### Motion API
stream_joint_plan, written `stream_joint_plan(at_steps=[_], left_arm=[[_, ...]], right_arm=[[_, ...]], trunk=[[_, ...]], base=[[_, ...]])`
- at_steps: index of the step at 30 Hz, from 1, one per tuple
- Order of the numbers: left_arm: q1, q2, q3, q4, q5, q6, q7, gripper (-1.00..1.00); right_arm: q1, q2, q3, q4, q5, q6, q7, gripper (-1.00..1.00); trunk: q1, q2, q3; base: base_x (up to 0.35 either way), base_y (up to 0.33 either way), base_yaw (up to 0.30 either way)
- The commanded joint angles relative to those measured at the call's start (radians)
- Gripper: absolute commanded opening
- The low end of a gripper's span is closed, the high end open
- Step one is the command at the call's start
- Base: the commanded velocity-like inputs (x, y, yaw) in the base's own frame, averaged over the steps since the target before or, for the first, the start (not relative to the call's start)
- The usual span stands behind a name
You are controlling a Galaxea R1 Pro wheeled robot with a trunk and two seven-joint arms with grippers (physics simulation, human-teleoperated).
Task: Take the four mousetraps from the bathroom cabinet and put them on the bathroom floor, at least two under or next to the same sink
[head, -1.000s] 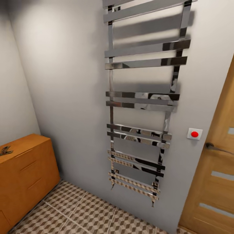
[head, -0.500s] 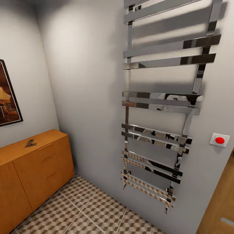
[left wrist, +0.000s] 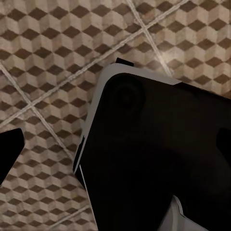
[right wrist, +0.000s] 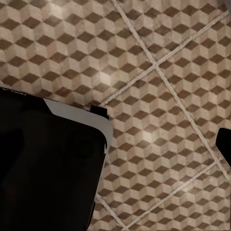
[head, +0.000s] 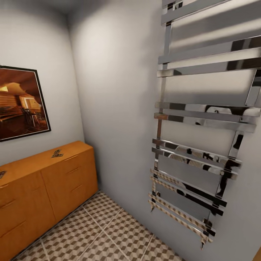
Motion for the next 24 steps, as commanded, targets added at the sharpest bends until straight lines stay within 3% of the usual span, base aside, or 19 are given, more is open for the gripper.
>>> stream_joint_plan(at_steps=[1, 24], left_arm=[[0.0, 0.0, 0.002, 0.0, 0.004, -0.001, 0.001, 1.0], [0.0, 0.0, 0.001, 0.0, 0.005, -0.002, 0.001, 1.0]], right_arm=[[0.0, 0.0, 0.001, -0.001, 0.007, 0.003, 0.0, 1.0], [0.0, 0.0, 0.001, -0.001, 0.008, 0.003, 0.0, 1.0]], trunk=[[0.0, -0.001, 0.0], [0.0, -0.001, 0.0]], base=[[0.0, 0.0, 0.293], [0.0, 0.0, 0.293]])
